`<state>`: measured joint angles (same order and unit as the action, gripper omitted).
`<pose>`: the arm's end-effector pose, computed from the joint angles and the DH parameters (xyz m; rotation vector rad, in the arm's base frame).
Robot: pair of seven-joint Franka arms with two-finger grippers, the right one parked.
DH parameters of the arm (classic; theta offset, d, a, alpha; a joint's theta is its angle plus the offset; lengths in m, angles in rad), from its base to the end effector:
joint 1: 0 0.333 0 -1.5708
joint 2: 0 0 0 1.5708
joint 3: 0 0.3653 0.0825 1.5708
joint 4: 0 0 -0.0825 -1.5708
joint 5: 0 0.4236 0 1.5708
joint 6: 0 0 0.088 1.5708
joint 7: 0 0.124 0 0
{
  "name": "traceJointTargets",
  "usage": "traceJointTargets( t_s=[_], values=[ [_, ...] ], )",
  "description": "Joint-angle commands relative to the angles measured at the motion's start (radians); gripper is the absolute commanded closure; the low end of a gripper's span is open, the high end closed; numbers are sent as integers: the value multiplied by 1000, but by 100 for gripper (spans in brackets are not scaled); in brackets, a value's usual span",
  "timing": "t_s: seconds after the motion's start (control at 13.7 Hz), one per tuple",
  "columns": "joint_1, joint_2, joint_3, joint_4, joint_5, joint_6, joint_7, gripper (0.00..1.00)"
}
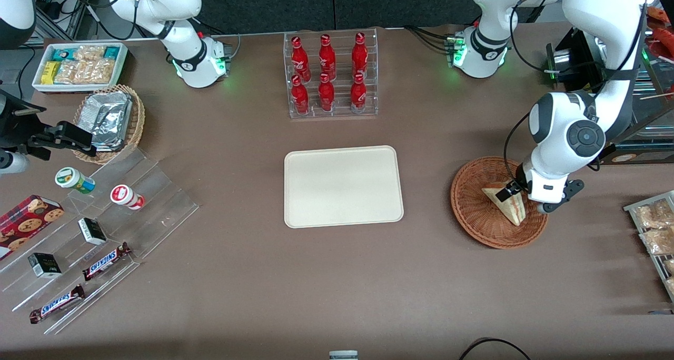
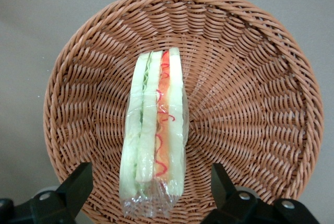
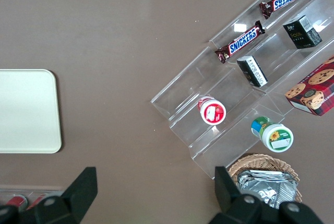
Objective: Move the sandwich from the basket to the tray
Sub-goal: 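Close the left gripper on the sandwich's wrapped end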
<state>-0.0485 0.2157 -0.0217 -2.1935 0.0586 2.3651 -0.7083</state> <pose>0.5845 -0.0396 0.2847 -2.9556 -0.9075 0.0420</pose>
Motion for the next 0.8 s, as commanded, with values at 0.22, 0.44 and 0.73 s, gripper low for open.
traceJointTargets(
  t_s=[0.22, 0.44, 0.73],
  values=[
    [1, 56, 2, -14, 18, 106, -34, 4],
    [6, 60, 2, -25, 17, 103, -42, 61],
    [7, 64, 3, -22, 17, 66, -57, 100]
  ],
)
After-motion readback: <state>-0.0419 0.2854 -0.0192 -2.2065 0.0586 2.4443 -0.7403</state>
